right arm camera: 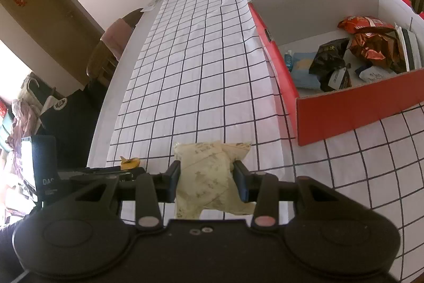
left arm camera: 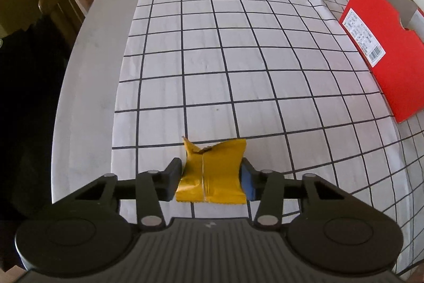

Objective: Organize snacks

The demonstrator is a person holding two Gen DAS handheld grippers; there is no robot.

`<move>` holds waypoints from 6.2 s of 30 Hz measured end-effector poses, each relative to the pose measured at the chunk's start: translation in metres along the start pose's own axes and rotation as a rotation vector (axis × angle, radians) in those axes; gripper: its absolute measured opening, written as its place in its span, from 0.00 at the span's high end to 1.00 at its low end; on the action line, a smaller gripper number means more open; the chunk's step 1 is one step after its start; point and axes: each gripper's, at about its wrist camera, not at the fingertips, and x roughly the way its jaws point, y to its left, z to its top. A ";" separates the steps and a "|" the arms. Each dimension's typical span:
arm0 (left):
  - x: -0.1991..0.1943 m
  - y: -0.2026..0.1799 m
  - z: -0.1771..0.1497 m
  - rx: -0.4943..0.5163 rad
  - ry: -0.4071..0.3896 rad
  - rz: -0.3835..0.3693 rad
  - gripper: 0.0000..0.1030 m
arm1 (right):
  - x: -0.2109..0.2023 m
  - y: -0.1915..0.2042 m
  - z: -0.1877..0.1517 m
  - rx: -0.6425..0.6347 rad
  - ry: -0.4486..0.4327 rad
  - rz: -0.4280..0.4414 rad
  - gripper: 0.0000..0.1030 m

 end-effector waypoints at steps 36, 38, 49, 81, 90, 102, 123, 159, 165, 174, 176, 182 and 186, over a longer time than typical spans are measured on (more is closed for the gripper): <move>-0.107 -0.086 0.045 -0.008 -0.146 -0.164 0.67 | -0.069 -0.055 0.039 -0.008 -0.233 -0.066 0.61; -0.110 -0.100 0.051 0.012 -0.156 -0.171 0.67 | -0.075 -0.064 0.043 -0.011 -0.250 -0.076 0.61; -0.115 -0.186 0.080 0.097 -0.177 -0.204 0.67 | -0.097 -0.122 0.074 -0.033 -0.282 -0.133 0.61; 0.005 -0.305 0.170 0.099 -0.003 -0.003 0.66 | -0.016 -0.210 0.139 -0.206 -0.144 -0.201 0.61; 0.024 -0.310 0.172 0.120 0.059 -0.008 0.66 | -0.007 -0.217 0.137 -0.222 -0.105 -0.187 0.60; 0.012 -0.310 0.163 0.104 0.024 -0.039 0.49 | -0.019 -0.218 0.133 -0.202 -0.102 -0.158 0.47; -0.076 -0.277 0.114 0.130 -0.181 -0.167 0.29 | -0.089 -0.167 0.105 -0.180 -0.245 -0.146 0.11; -0.153 -0.224 0.061 0.087 -0.344 -0.204 0.00 | -0.137 -0.101 0.046 -0.130 -0.456 -0.141 0.00; -0.154 -0.226 0.055 0.085 -0.335 -0.193 0.00 | -0.140 -0.099 0.031 -0.080 -0.469 -0.190 0.00; -0.157 -0.226 0.054 0.078 -0.343 -0.183 0.00 | -0.143 -0.099 0.028 -0.066 -0.489 -0.204 0.00; -0.158 -0.226 0.054 0.078 -0.343 -0.184 0.00 | -0.143 -0.099 0.027 -0.060 -0.490 -0.206 0.00; -0.158 -0.226 0.051 0.077 -0.338 -0.185 0.00 | -0.144 -0.100 0.027 -0.056 -0.490 -0.206 0.00; -0.159 -0.227 0.051 0.075 -0.341 -0.182 0.00 | -0.144 -0.099 0.026 -0.055 -0.489 -0.207 0.00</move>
